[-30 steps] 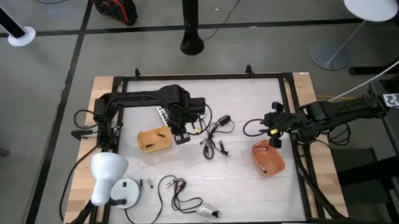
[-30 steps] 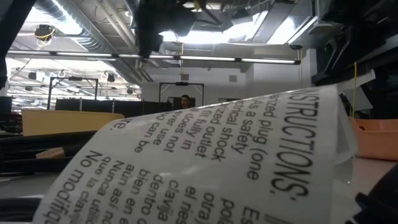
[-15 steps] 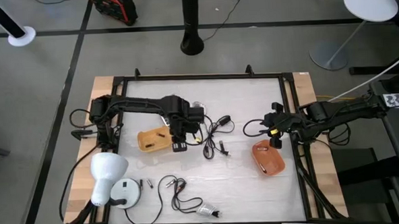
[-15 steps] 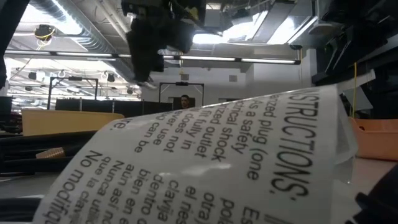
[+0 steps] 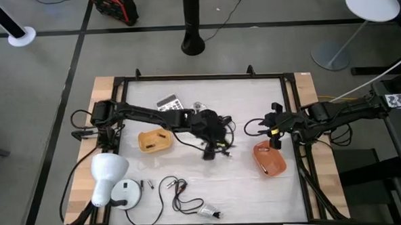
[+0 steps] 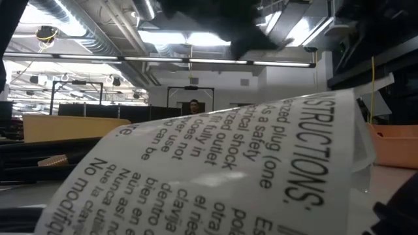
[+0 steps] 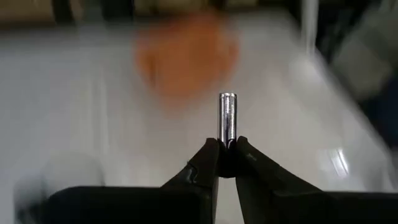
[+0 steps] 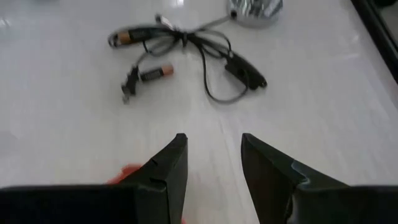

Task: Sort batteries
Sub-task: Put the silver battery into the orange bin

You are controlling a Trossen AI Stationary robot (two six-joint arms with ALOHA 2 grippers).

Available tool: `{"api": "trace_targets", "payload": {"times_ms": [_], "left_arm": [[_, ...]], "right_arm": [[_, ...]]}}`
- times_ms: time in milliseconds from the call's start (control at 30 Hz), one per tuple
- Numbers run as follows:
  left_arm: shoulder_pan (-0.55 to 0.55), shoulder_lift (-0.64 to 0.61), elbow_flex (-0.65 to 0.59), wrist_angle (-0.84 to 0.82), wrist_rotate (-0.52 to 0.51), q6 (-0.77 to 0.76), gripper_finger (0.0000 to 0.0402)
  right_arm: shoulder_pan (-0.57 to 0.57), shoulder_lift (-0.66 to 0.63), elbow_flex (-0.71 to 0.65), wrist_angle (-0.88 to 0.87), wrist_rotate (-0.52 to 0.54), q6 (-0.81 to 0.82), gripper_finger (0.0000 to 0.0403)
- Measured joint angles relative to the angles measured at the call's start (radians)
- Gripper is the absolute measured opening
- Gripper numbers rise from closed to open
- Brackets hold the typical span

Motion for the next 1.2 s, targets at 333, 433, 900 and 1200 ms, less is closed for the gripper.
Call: {"api": "trace_targets", "payload": {"times_ms": [333, 433, 900, 1200], "left_arm": [[-0.075, 0.228, -0.008, 0.674, -0.015, 0.072, 0.0033], [-0.081, 0.323, 0.029, 0.824, -0.081, 0.092, 0.0033], [-0.051, 0.702, 0.434, 0.79, -0.131, 0.037, 0.0033], [-0.037, 0.7, 0.459, 0.712, -0.16, -0.081, 0.0116]], "right_arm": [[0.0, 0.0, 0.019, 0.124, 0.044, -0.031, 0.0144], [0.0, 0.0, 0.038, 0.126, 0.058, -0.067, 0.0144], [0.0, 0.0, 0.068, 0.126, 0.062, -0.117, 0.0144], [0.0, 0.0, 0.068, 0.113, 0.061, -0.151, 0.0144]]}}
